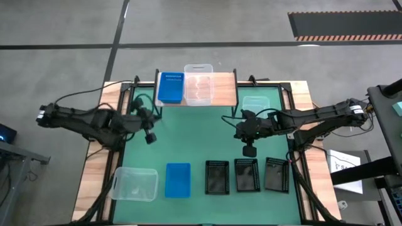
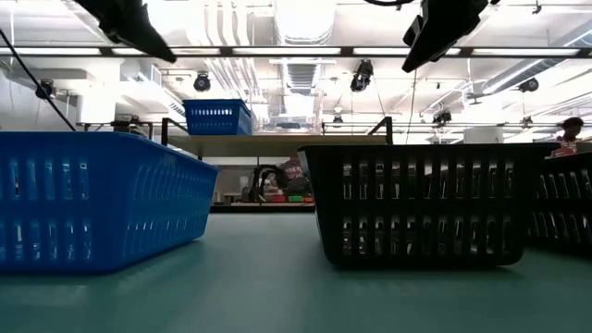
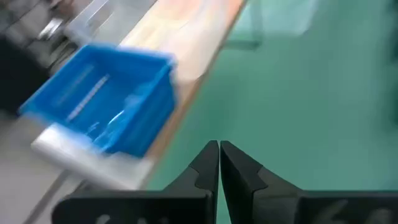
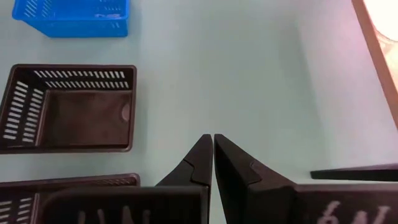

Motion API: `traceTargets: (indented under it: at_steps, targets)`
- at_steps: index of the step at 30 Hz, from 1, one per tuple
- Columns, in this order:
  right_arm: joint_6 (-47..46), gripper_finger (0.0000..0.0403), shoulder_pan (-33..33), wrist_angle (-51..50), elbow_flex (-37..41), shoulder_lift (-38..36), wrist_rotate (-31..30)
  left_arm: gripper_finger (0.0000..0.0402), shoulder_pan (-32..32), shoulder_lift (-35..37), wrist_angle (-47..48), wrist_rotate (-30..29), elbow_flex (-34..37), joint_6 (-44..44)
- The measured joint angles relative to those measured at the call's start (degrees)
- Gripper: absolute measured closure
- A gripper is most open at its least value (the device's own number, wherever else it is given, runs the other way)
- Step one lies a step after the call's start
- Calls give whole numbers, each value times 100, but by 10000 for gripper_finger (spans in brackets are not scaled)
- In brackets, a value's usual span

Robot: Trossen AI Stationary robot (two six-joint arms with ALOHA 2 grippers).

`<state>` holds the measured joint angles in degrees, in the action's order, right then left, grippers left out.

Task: Stack baskets on shelf by color
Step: Stack the top blue bin on the blue bin on the shelf

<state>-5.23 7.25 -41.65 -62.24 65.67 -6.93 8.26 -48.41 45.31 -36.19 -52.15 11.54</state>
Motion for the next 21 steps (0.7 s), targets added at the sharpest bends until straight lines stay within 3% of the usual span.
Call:
traceTargets:
  at_steps: [6, 14, 21]
  targets:
    - [58, 394, 0, 0, -4, 2, 8, 402, -997, -299, 1133, -48, -639, -302]
    - [125, 394, 2, -2, -4, 1, 141, 401, -2484, -654, 753, 293, -573, -1529]
    - [125, 394, 2, -4, -7, 1, 141, 401, -2970, -1122, 486, 798, -579, -2085]
